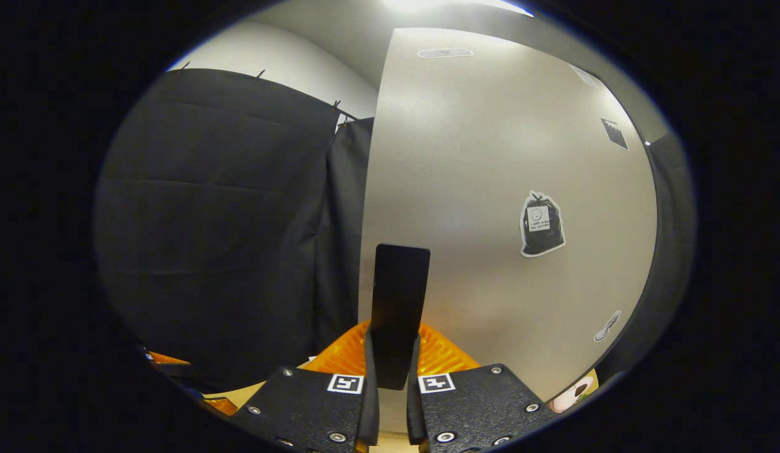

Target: Open the cabinet door with the right hand, grasp the bottle in the cabinet with the left hand and place it on the coaster, then close the cabinet door with the right hand.

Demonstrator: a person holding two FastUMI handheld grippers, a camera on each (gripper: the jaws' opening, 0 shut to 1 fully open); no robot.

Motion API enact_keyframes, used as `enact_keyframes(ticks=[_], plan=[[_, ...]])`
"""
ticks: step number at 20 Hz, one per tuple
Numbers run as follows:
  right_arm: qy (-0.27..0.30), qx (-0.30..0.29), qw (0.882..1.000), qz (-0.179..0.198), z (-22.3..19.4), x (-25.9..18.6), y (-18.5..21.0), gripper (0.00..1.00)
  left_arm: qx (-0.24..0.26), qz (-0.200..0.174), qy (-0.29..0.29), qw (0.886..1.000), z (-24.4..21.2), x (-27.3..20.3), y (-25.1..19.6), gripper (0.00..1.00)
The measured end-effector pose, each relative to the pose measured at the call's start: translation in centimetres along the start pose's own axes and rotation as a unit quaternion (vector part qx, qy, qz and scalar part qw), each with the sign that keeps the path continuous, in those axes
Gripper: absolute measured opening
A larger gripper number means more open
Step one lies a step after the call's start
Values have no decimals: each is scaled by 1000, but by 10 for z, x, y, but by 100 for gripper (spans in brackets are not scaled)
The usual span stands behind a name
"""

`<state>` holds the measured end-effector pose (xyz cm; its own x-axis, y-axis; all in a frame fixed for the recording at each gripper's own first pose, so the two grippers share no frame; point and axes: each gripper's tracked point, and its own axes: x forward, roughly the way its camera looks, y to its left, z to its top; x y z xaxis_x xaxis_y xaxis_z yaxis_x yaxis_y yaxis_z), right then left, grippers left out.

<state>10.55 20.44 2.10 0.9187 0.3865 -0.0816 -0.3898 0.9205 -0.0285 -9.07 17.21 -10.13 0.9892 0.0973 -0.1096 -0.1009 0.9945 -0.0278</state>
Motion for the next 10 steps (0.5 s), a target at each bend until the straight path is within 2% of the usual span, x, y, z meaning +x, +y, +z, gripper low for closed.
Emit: enact_keyframes(ticks=[10], plan=[[17, 5, 996, 84, 4, -54, 7, 18, 16, 33, -26, 999, 22, -42, -29, 92]])
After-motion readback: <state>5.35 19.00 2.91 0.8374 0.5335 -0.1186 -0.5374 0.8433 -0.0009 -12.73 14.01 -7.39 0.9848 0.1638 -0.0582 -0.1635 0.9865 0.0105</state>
